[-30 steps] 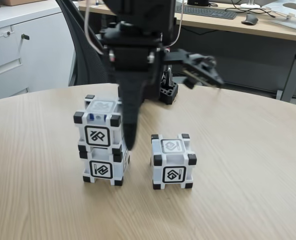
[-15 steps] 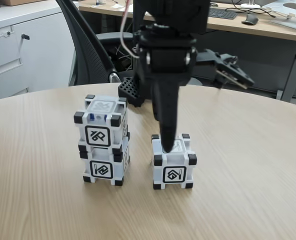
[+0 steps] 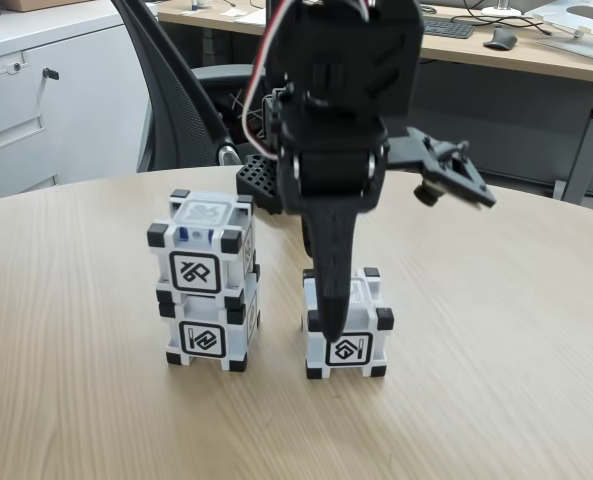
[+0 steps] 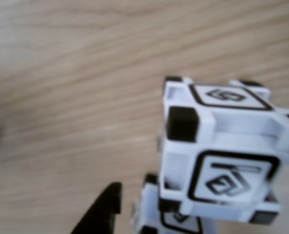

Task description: Stack cubes from left to right.

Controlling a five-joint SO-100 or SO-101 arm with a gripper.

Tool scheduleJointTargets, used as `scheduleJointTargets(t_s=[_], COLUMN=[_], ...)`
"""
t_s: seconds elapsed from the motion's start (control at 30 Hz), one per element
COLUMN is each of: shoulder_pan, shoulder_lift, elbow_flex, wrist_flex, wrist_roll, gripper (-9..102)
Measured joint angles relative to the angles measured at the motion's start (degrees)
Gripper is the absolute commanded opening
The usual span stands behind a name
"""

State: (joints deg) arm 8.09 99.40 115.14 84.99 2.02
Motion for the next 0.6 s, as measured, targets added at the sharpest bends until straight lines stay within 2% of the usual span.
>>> scheduleJointTargets(t_s=[0.37, 0.6], shoulder_pan=[0.0, 0.0], shoulder_lift=[-5.3, -6.2], elbow_flex=[0.0, -0.1], wrist_flex=[-0.3, -1.0], wrist_roll=[0.7, 1.7], gripper=[42, 35])
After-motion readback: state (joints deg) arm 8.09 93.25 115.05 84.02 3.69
